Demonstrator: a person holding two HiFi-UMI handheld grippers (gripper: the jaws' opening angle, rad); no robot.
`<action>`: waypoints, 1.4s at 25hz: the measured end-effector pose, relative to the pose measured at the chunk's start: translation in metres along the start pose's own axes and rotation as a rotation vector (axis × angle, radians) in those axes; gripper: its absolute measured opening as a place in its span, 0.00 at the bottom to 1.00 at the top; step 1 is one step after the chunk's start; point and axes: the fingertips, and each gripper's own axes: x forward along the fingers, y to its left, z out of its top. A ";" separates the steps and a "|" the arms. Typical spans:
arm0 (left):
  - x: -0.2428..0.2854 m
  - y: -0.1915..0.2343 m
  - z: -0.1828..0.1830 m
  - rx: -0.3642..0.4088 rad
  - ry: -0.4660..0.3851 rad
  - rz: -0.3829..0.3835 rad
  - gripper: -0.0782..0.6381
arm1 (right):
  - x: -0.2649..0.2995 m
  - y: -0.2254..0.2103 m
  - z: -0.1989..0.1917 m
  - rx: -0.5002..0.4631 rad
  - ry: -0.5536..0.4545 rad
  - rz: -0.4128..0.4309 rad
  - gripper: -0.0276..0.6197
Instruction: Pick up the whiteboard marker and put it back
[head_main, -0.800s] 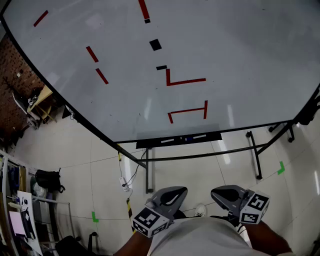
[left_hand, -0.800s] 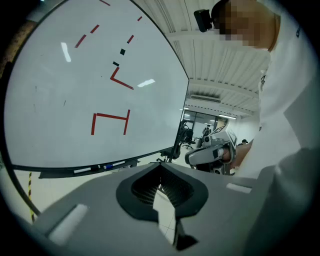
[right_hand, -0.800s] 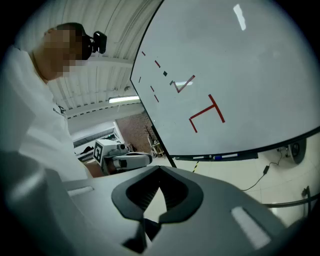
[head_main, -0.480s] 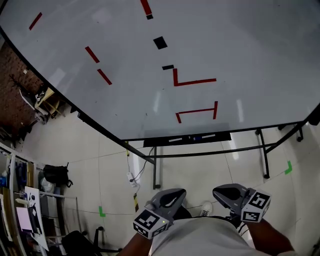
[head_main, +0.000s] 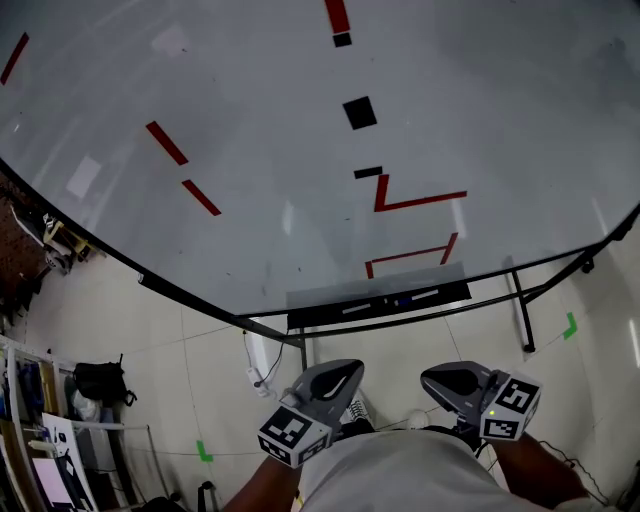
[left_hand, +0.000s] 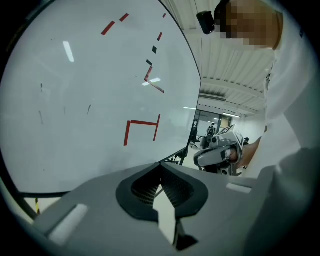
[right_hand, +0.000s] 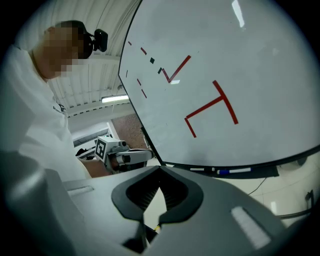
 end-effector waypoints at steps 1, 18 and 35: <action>0.001 0.006 0.002 0.012 0.000 -0.017 0.13 | 0.007 -0.001 0.004 -0.006 -0.003 -0.013 0.05; 0.007 0.079 0.015 0.042 -0.013 -0.115 0.14 | 0.067 -0.029 0.047 -0.007 -0.057 -0.157 0.05; 0.033 0.079 0.013 0.235 0.060 0.032 0.15 | 0.056 -0.056 0.041 -0.015 0.043 -0.033 0.05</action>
